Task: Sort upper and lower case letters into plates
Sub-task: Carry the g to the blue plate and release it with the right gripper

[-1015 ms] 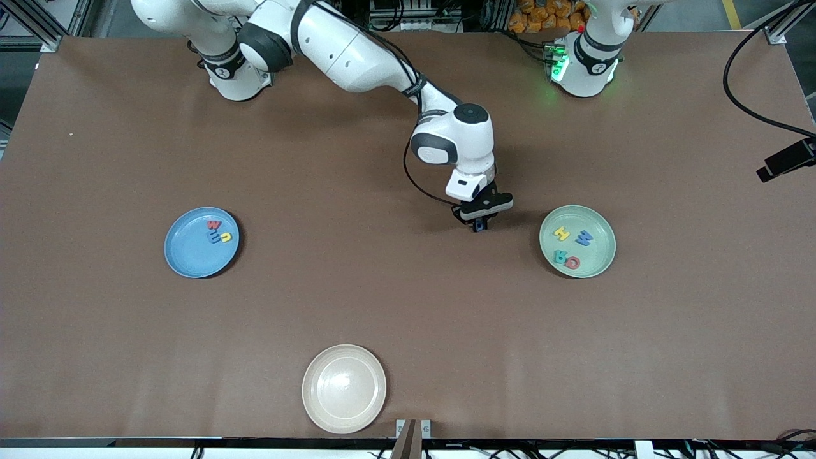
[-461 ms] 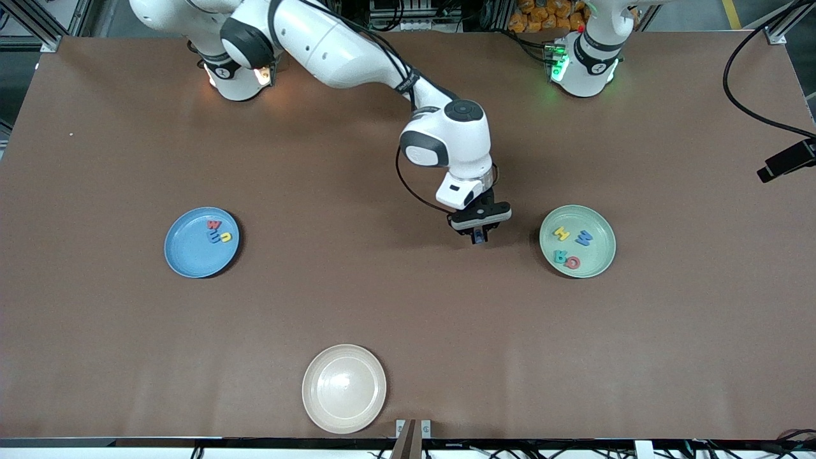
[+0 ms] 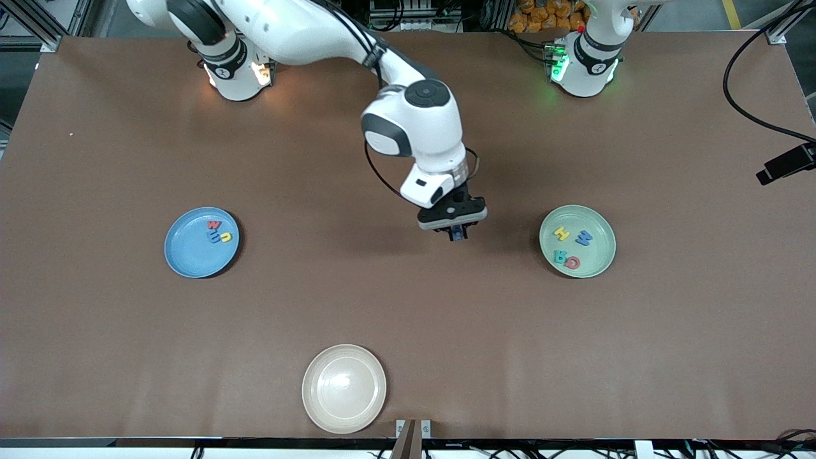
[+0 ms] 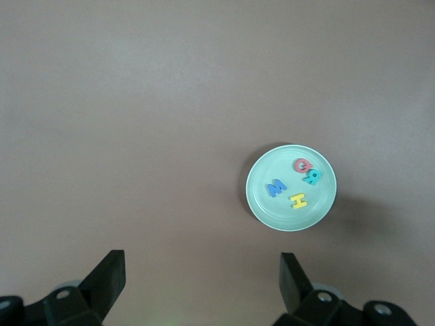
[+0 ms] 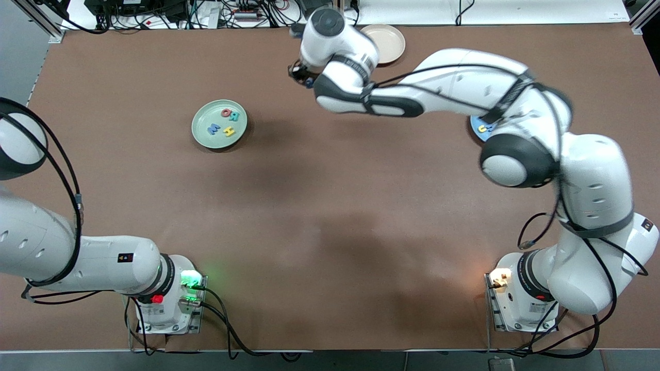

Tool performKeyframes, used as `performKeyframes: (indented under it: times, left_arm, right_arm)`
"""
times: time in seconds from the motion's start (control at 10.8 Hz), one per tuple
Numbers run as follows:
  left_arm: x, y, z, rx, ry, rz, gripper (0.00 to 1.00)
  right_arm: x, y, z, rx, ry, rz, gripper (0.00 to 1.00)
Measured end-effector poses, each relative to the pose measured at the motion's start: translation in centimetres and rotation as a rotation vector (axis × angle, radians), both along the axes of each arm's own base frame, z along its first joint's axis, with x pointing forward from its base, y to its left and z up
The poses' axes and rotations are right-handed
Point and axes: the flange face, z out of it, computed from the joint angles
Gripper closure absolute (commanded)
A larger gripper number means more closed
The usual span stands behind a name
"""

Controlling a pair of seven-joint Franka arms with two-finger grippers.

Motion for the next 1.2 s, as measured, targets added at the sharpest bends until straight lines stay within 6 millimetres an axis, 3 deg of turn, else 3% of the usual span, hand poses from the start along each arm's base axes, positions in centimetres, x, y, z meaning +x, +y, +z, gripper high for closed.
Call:
performKeyframes:
  times: [0.28, 0.55, 0.74, 0.92, 1.2]
  left_arm:
    - [-0.1, 1.0, 0.0, -0.001, 0.001, -0.015, 0.00]
    - [-0.1, 1.2, -0.1, -0.002, 0.002, -0.043, 0.00]
    - [-0.1, 1.2, -0.1, -0.002, 0.003, -0.043, 0.00]
    - [-0.1, 1.2, -0.2, -0.002, 0.004, -0.044, 0.00]
    - [-0.1, 1.2, -0.2, -0.002, 0.005, -0.043, 0.00]
  right_arm:
    - [1.2, -7.8, 5.4, -0.003, 0.105, 0.044, 1.00]
    - [2.0, -17.8, 12.3, -0.067, 0.286, 0.104, 1.00]
    - [1.9, -24.6, 15.3, -0.153, 0.386, 0.135, 1.00]
    - [2.6, -32.7, 15.1, -0.225, 0.516, 0.139, 1.00]
    - [5.0, -45.4, 9.4, -0.238, 0.656, 0.080, 1.00]
